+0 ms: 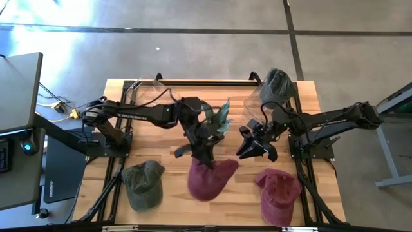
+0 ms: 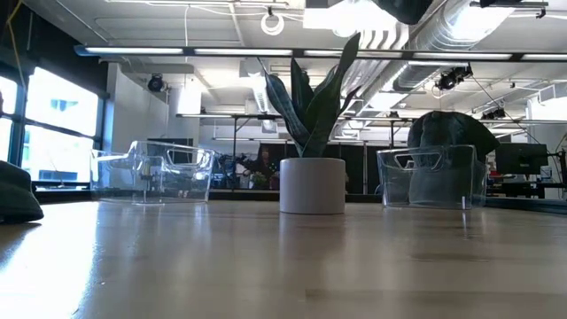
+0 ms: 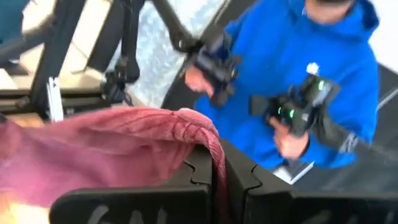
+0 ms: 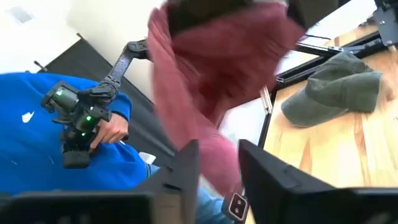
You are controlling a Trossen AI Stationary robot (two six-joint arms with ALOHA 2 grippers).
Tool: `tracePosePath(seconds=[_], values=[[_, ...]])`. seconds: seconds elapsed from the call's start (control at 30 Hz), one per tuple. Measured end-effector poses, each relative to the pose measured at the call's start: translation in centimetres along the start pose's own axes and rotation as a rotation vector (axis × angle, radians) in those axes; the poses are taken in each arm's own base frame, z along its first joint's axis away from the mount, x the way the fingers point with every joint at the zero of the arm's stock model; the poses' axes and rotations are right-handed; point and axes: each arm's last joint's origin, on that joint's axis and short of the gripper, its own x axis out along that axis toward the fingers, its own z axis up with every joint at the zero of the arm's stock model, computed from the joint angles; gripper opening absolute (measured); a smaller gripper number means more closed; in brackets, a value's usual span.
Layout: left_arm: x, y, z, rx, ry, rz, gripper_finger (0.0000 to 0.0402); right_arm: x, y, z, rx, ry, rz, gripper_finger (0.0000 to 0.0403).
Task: Pick & Place hat
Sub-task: Put the left red cap into the left transparent bin
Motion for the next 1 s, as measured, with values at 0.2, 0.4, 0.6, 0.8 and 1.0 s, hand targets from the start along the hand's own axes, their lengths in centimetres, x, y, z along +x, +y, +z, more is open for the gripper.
tracePosePath(seconds=[0.2,0.4,0.6,0.8,1.0], values=[[-2.6,-1.0,1.3,-0.056,-0.111,0.216,0.0001,-0.2,-0.2,-0.1,0.022,-0.002,-0.042,0.0181],[-7.3,-3.9,1.8,-0.040,-0.182,0.602,0.0000,-0.3,-0.1,0.0,0.030,-0.018,-0.057,0.0195],[-12.1,-8.5,1.6,-0.006,-0.249,1.019,0.0000,-0.3,-0.3,-0.1,0.021,-0.030,-0.096,0.0182],[-16.0,-12.4,0.0,-0.006,-0.211,1.348,0.0000,-0.3,-0.4,0.0,-0.022,-0.057,-0.134,0.0171],[-19.5,-13.6,-2.2,-0.067,-0.033,1.762,0.0000,-0.3,-0.6,0.0,-0.041,-0.078,-0.170,0.0167]])
